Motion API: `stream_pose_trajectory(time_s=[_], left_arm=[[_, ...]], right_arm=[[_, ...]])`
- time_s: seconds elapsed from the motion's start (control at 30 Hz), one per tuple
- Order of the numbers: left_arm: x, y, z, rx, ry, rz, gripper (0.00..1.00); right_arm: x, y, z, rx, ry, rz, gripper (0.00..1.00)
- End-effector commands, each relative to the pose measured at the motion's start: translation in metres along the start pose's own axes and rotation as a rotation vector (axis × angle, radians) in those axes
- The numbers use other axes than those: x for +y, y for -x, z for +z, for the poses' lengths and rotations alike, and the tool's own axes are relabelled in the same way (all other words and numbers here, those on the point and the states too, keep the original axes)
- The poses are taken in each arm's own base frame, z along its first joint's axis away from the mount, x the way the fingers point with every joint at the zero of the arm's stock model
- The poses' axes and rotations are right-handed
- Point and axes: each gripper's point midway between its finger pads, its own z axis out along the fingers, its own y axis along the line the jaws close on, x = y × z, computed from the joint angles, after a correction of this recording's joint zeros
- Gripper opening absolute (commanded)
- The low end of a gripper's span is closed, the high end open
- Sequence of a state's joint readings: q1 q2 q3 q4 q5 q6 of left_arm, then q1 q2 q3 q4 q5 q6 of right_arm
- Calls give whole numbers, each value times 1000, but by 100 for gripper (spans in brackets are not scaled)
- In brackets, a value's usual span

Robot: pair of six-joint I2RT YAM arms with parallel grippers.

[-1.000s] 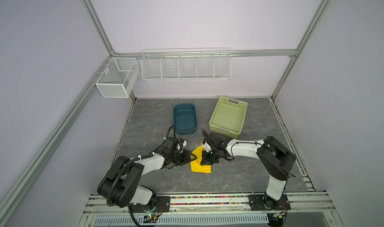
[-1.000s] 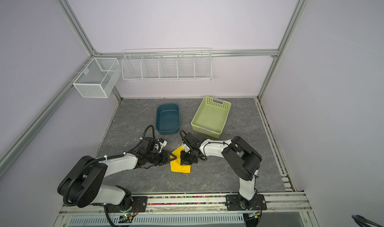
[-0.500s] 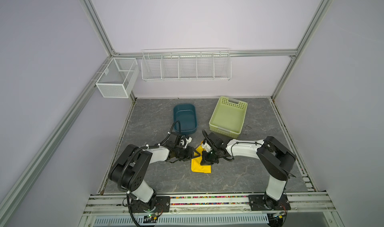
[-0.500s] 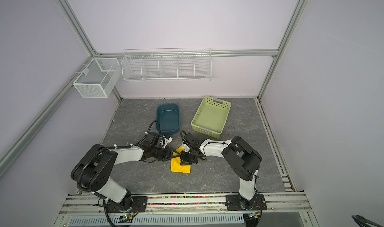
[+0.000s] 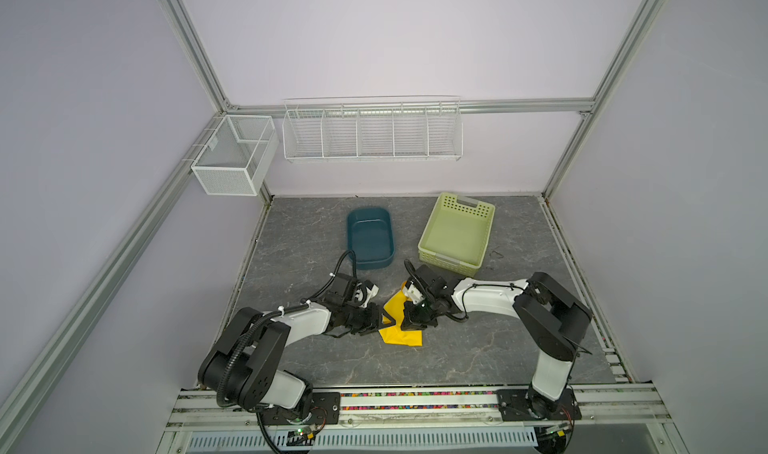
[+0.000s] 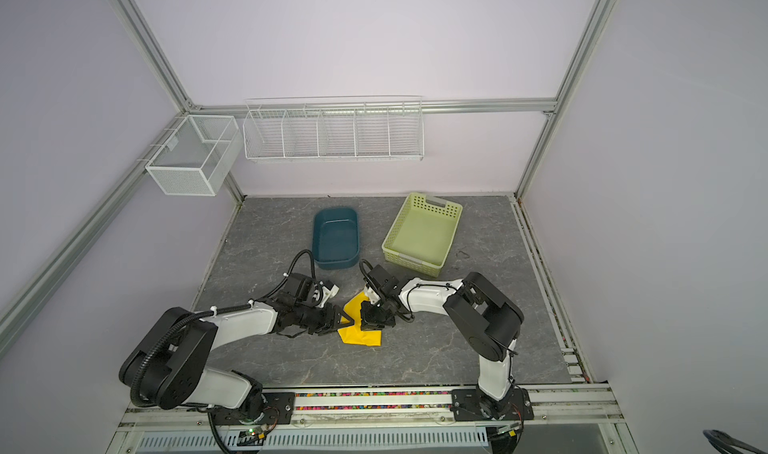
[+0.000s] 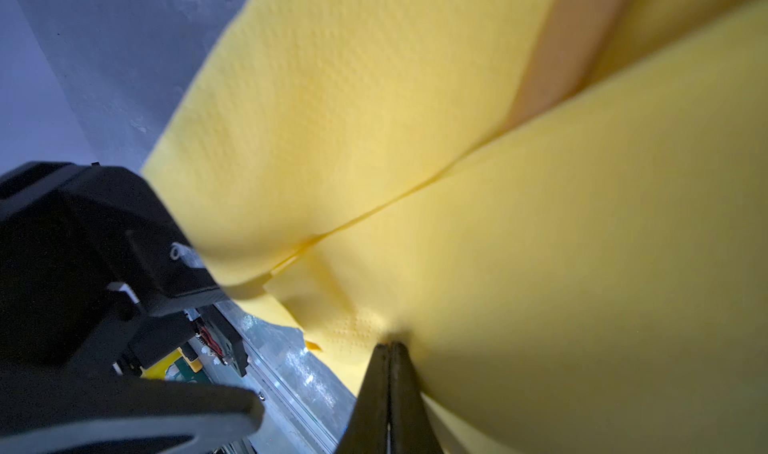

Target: Place the utensils on the paper napkin and roll it up

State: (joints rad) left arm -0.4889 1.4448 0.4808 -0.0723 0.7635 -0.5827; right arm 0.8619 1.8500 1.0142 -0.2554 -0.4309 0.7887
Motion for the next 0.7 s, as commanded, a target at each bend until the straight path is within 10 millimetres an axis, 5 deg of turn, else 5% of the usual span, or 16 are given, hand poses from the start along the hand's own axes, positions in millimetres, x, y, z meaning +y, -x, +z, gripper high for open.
stream_pose_trajectory(time_s=[0.0, 0.67], left_arm=[[1, -6, -5, -9, 0, -30, 51], [-27, 20, -23, -128, -24, 23, 53]], right_arm=[[-30, -14, 10, 31, -104, 39, 7], [-29, -14, 10, 31, -103, 38, 7]])
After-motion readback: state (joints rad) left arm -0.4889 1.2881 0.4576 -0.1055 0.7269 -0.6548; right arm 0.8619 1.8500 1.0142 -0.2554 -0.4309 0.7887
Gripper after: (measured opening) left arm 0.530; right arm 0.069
